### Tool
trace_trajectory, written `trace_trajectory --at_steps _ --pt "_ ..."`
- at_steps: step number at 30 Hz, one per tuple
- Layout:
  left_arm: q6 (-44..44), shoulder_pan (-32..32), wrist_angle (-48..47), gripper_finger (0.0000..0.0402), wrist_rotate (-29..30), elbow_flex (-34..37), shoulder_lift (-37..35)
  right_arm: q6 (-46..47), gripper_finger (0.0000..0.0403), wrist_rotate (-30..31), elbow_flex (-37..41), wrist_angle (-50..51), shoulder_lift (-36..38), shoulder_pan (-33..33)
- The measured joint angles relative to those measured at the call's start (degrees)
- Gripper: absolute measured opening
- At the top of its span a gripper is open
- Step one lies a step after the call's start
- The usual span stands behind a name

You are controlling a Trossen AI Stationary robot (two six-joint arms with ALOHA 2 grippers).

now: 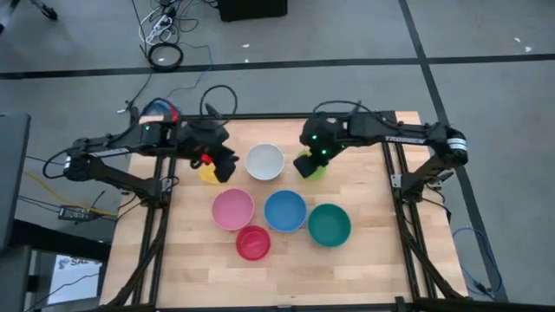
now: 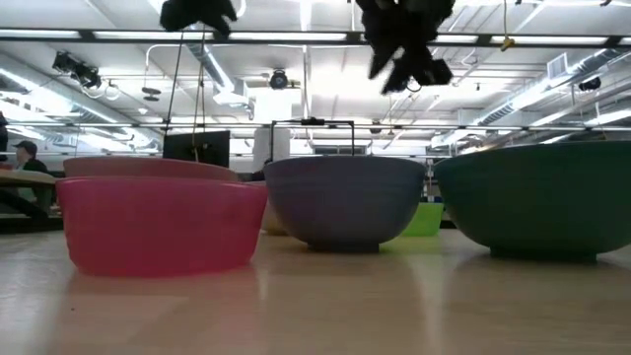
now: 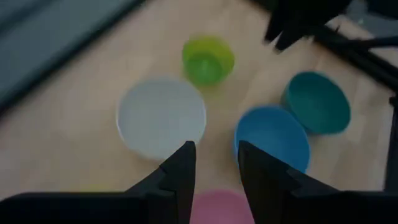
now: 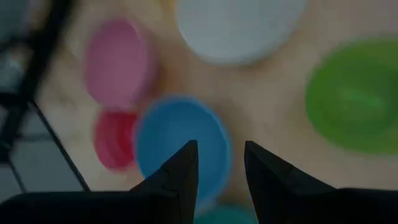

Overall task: Nest bowls inside each other
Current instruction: Stack the blue bowl on top of the dark green bowl

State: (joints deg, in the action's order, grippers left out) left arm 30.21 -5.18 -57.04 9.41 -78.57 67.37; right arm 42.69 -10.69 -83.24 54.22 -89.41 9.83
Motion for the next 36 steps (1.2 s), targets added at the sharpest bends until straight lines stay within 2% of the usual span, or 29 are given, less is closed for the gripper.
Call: trace_trajectory --at_steps 3,13,22,29,33,36 --pt "1.8 -0.8 -1.9 0.0129 -2.0 0.1 0.6 -1.8 0.0119 -2.8 0.0 2.1 -2.2 -1.2" --pt "1.7 -1.2 -0.6 0.0129 -2.5 0.1 1.7 -3.9 0.0120 -3.2 0.0 1.3 -10.9 -5.7" --pt "1.6 -1.2 -0.6 0.0129 -1.4 0.1 1.6 -5.4 0.0125 -3.5 0.0 0.5 -17.9 -6.4" --pt "1.3 -1.2 -0.1 0.0129 -0.5 0.1 1.6 -6.4 0.0135 -3.8 0.0 -2.1 -20.3 -6.3" --pt "0.1 -1.2 0.0 0.0129 0.4 0.1 1.6 -6.5 0.0125 -1.3 0.0 -2.5 -20.3 -6.2" --pt "0.0 -1.1 0.2 0.0129 1.8 0.1 1.6 -6.9 0.0097 -1.7 0.0 -2.1 -20.3 -5.6"
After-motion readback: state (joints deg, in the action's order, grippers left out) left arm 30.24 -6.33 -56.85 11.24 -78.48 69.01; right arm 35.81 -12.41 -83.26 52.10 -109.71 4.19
